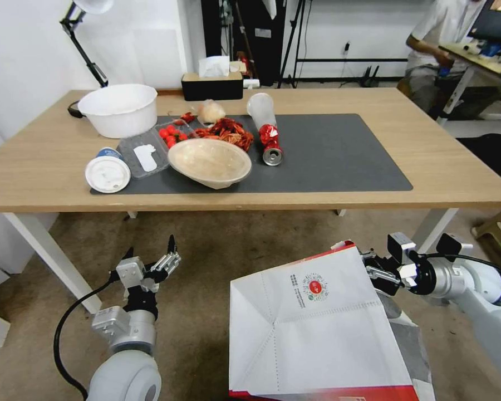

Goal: Pick up the food delivery bag from the floor and place it on the table.

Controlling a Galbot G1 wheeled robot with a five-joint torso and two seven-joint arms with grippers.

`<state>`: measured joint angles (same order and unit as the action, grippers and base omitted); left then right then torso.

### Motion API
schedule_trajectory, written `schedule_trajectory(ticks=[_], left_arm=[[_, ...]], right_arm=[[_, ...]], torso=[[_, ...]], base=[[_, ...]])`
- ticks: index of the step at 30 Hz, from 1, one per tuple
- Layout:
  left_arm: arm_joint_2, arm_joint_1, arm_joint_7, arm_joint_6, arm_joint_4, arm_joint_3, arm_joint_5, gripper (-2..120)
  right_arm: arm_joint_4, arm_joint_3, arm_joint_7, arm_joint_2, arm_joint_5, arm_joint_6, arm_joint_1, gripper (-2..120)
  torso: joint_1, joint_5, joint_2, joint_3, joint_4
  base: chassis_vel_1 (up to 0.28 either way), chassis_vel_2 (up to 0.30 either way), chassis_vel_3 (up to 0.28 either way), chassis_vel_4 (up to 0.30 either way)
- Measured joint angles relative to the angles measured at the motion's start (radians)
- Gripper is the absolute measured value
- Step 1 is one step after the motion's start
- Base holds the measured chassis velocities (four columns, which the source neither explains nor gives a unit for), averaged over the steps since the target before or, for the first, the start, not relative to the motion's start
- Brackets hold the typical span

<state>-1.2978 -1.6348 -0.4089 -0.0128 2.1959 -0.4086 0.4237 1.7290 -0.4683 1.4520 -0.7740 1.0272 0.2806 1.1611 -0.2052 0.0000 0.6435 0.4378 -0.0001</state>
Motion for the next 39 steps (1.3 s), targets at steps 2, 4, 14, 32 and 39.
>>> schedule_trajectory(ticks=[2, 4, 14, 32, 39], left_arm=[[0.000, 0.000, 0.000, 0.000, 0.000, 0.000, 0.000, 100], [0.000, 0.000, 0.000, 0.000, 0.000, 0.000, 0.000, 100], [0.001, -0.001, -0.001, 0.000, 0.003, -0.002, 0.000, 100], [0.004, -0.001, -0.003, 0.000, 0.009, -0.004, 0.004, 100], [0.004, 0.000, -0.003, 0.000, 0.009, -0.004, 0.005, 100]], right_arm=[[0.000, 0.000, 0.000, 0.000, 0.000, 0.000, 0.000, 0], [0.000, 0.000, 0.000, 0.000, 0.000, 0.000, 0.000, 0], [0.001, 0.003, -0.001, -0.002, 0.000, -0.001, -0.004, 0], [0.002, 0.006, -0.003, -0.004, -0.001, 0.000, -0.008, 0], [0.002, 0.007, -0.004, -0.004, -0.001, 0.000, -0.011, 0]], torso=[[-0.002, 0.0000, 0.006, 0.004, -0.0001], [-0.005, 0.0000, 0.014, 0.009, 0.0000], [-0.022, 0.0000, 0.056, 0.034, 0.0000], [-0.056, 0.0000, 0.138, 0.082, 0.0000], [-0.067, 0.0000, 0.163, 0.097, -0.0001]], base=[[0.000, 0.000, 0.000, 0.000], [0.000, 0.000, 0.000, 0.000], [0.000, 0.000, 0.000, 0.000], [0.000, 0.000, 0.000, 0.000], [0.000, 0.000, 0.000, 0.000]])
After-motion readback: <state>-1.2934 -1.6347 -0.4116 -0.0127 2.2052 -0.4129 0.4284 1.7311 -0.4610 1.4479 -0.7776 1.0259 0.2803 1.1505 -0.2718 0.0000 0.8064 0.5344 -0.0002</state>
